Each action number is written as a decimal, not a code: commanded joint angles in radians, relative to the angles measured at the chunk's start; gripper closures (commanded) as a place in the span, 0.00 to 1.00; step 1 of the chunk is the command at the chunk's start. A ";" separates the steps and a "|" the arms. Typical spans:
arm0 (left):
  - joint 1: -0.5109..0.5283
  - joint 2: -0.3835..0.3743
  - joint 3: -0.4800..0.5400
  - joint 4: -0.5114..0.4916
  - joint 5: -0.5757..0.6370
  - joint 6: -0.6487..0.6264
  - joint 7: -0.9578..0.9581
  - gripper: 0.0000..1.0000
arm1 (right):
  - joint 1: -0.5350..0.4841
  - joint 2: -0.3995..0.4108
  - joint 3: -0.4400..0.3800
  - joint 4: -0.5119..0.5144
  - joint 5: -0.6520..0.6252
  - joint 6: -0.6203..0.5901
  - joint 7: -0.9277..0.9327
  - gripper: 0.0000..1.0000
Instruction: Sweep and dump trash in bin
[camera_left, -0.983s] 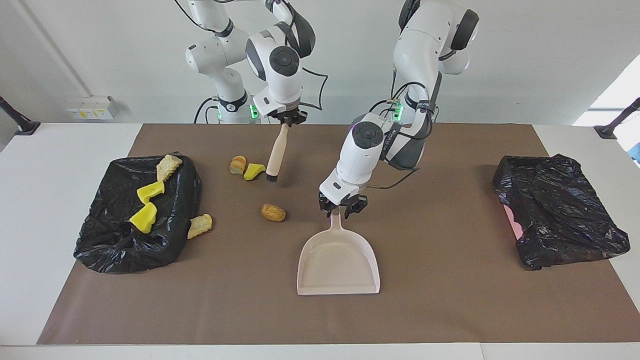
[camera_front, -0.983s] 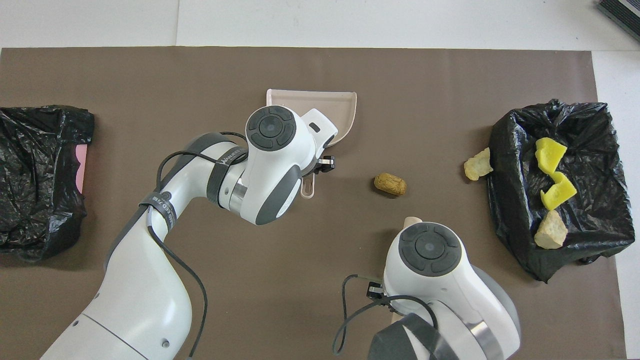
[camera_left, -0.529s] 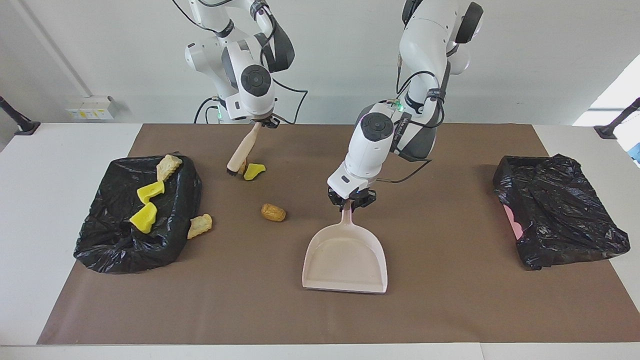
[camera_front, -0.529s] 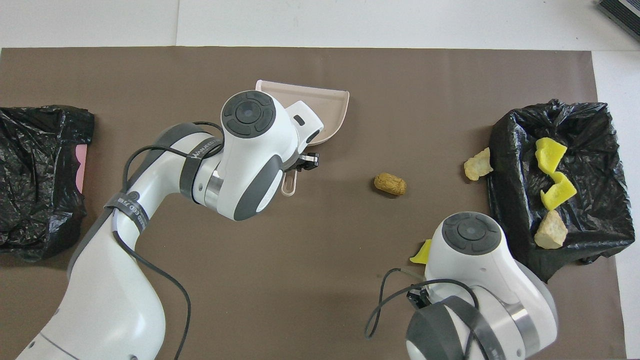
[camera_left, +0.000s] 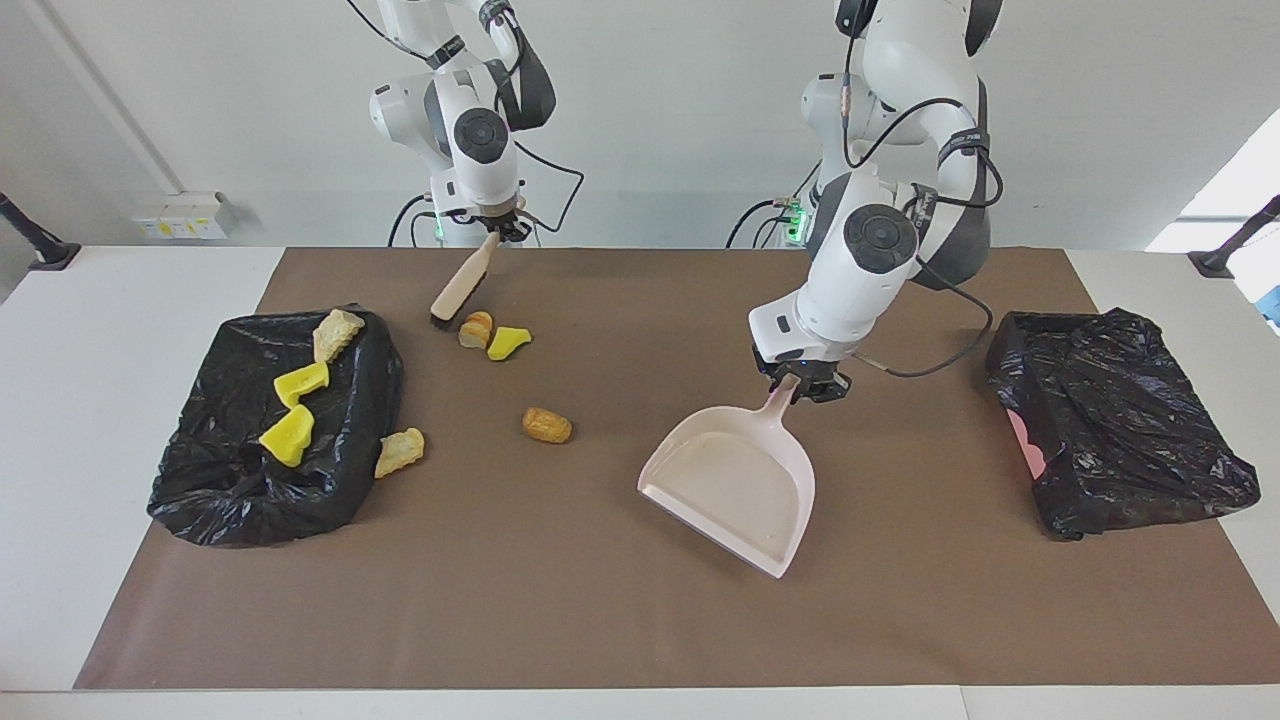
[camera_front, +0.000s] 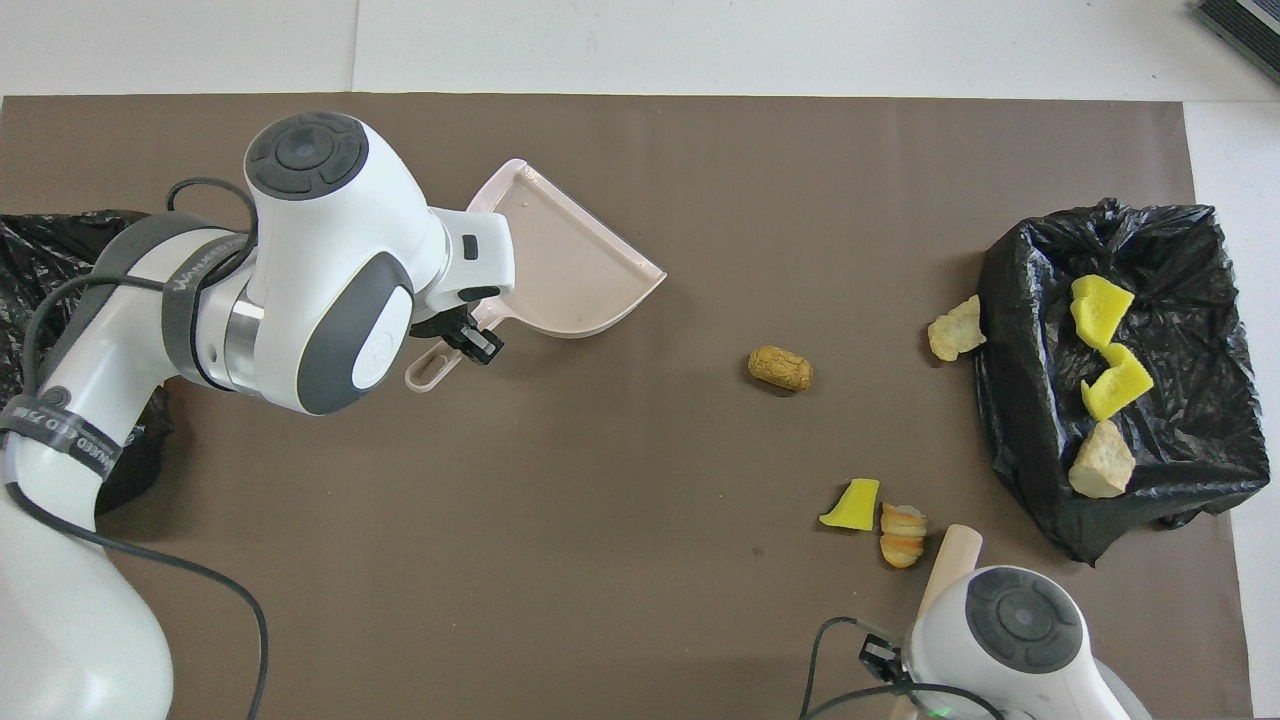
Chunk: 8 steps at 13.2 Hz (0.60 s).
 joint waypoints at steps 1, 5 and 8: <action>0.021 -0.058 -0.001 -0.087 0.039 0.014 0.263 1.00 | 0.005 0.045 0.016 -0.006 0.009 0.100 -0.005 1.00; 0.005 -0.145 -0.001 -0.287 0.073 0.206 0.427 1.00 | 0.036 0.166 0.016 0.108 0.022 0.155 -0.014 1.00; -0.020 -0.204 -0.002 -0.408 0.090 0.311 0.451 1.00 | 0.041 0.350 0.016 0.237 0.069 0.210 -0.008 1.00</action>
